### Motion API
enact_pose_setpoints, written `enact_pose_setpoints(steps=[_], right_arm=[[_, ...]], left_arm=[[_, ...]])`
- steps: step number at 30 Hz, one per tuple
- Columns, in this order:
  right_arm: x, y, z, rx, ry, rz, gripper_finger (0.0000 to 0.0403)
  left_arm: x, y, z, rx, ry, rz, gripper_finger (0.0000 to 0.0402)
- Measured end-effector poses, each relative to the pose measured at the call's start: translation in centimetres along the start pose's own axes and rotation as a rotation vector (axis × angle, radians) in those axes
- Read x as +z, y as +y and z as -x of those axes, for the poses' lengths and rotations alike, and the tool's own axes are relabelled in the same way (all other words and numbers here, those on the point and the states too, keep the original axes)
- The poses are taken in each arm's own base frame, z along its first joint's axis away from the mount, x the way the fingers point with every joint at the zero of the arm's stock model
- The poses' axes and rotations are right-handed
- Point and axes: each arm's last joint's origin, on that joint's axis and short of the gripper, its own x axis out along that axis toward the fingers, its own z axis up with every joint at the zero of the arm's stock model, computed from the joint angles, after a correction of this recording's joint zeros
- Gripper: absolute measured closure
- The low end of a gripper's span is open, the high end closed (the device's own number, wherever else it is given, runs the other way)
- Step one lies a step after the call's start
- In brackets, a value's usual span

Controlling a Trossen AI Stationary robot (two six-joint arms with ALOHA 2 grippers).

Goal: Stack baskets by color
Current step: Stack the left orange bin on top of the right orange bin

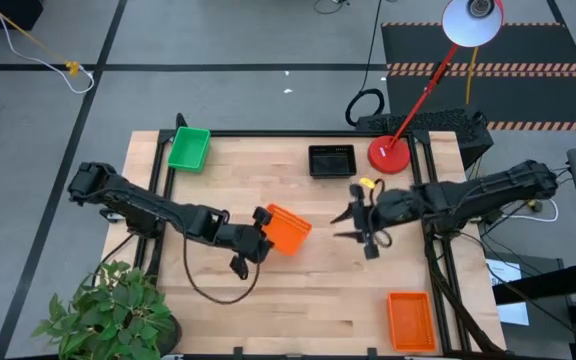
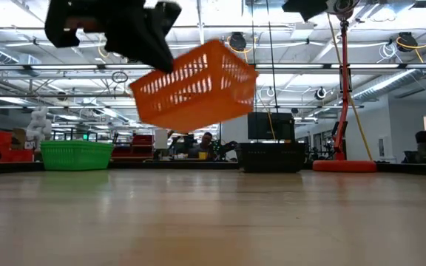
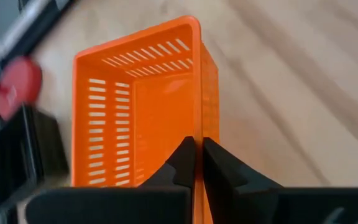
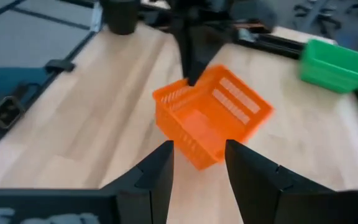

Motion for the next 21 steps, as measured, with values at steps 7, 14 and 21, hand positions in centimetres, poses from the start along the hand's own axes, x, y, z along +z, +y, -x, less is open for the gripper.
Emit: enact_pose_setpoints(steps=[7, 14, 21], right_arm=[[2.9, 2.7, -2.2, -0.015, 0.026, 0.02, 0.0261], [3.8, 4.3, -4.0, -0.122, 0.081, -0.005, 0.0261], [4.2, 4.2, -4.7, -0.148, 0.078, -0.086, 0.0261]], left_arm=[[2.1, -1.3, 0.4, 0.031, -0.145, -0.167, 0.0394], [3.8, -2.7, 0.4, 0.06, -0.26, -0.261, 0.0388], [5.7, -3.7, -1.3, 0.035, -0.25, -0.314, 0.0383]])
